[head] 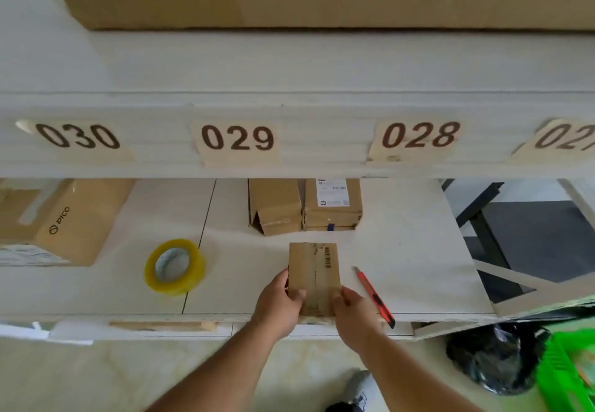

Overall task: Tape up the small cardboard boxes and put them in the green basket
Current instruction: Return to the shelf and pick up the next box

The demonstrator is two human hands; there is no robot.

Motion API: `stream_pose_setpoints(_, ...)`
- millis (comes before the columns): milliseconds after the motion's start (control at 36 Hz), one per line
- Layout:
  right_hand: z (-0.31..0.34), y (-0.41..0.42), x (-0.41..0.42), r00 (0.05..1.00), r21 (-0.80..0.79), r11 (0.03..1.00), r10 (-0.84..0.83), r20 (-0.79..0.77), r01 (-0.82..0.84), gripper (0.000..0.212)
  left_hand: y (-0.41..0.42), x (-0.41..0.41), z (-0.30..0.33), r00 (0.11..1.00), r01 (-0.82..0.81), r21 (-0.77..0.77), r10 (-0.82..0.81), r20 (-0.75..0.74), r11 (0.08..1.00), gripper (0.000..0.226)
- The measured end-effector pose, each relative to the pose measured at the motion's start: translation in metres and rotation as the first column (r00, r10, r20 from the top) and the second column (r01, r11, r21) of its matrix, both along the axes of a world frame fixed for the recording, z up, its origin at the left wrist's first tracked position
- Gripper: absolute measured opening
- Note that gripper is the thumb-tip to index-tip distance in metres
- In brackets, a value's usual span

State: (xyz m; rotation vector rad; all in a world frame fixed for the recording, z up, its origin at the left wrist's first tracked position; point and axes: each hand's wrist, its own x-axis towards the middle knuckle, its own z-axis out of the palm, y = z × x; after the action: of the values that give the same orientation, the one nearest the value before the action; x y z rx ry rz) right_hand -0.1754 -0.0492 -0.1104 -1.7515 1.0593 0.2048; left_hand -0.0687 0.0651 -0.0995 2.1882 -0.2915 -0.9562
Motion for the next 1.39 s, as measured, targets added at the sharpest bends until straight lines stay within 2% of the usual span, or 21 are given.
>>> stream_pose_setpoints(167, -0.005, 0.004, 0.004, 0.997, -0.044, 0.996, 0.072, -0.008, -0.073, 0.043, 0.005, 0.002, -0.011, 0.999, 0.041, -0.001, -0.041, 0.015, 0.999, 0.052)
stream_pose_setpoints(222, -0.004, 0.004, 0.004, 0.997, -0.042, 0.997, 0.071, -0.004, -0.071, 0.042, 0.007, 0.002, -0.015, 0.999, 0.050, 0.016, -0.050, 0.018, 0.999, 0.057)
stream_pose_setpoints(361, 0.000, -0.001, 0.003, 0.998, -0.016, 0.998, 0.058, 0.030, -0.058, 0.040, 0.009, 0.005, -0.018, 0.996, 0.084, -0.038, -0.084, 0.009, 0.996, 0.052)
stream_pose_setpoints(444, -0.002, -0.003, 0.005, 0.998, 0.006, 0.998, 0.058, 0.017, -0.058, 0.046, 0.008, 0.007, -0.021, 0.997, 0.083, -0.044, -0.083, 0.006, 0.996, 0.067)
stream_pose_setpoints(556, -0.005, -0.011, 0.017, 1.000, 0.051, 0.998, 0.024, 0.009, -0.024, 0.065, 0.004, 0.016, -0.019, 0.993, 0.114, -0.059, -0.115, -0.017, 0.992, 0.087)
stream_pose_setpoints(694, -0.002, -0.015, 0.021, 0.999, 0.052, 0.999, -0.002, 0.043, 0.000, 0.060, 0.006, 0.021, -0.022, 0.987, 0.150, -0.050, -0.152, -0.050, 0.987, 0.080)
stream_pose_setpoints(861, -0.003, -0.014, 0.014, 0.998, 0.016, 0.998, 0.062, -0.008, -0.062, 0.064, 0.007, 0.018, -0.025, 0.987, 0.155, -0.052, -0.157, -0.042, 0.987, 0.081)
stream_pose_setpoints(972, 0.001, -0.008, 0.011, 0.993, -0.001, 0.993, 0.115, 0.001, -0.115, 0.062, 0.005, 0.016, -0.028, 0.989, 0.142, -0.013, -0.142, -0.049, 0.990, 0.087)
stream_pose_setpoints(1056, 0.002, -0.006, 0.013, 0.997, 0.019, 0.996, 0.082, -0.006, -0.082, 0.062, 0.004, 0.015, -0.028, 0.988, 0.143, 0.021, -0.141, -0.057, 0.990, 0.081)
stream_pose_setpoints(1278, -0.004, 0.009, 0.022, 0.998, -0.019, 0.999, 0.044, -0.038, -0.045, 0.077, -0.002, 0.008, -0.021, 0.986, 0.166, 0.056, -0.164, -0.039, 0.985, 0.079)
stream_pose_setpoints(1333, 0.000, 0.006, 0.023, 0.995, -0.044, 0.996, 0.078, -0.063, -0.081, 0.074, -0.003, 0.010, -0.020, 0.986, 0.166, 0.059, -0.165, -0.028, 0.984, 0.078)
stream_pose_setpoints(1389, 0.003, -0.001, 0.024, 0.992, -0.071, 0.992, 0.098, -0.082, -0.104, 0.061, -0.003, 0.015, -0.021, 0.988, 0.156, 0.044, -0.155, -0.014, 0.987, 0.074)
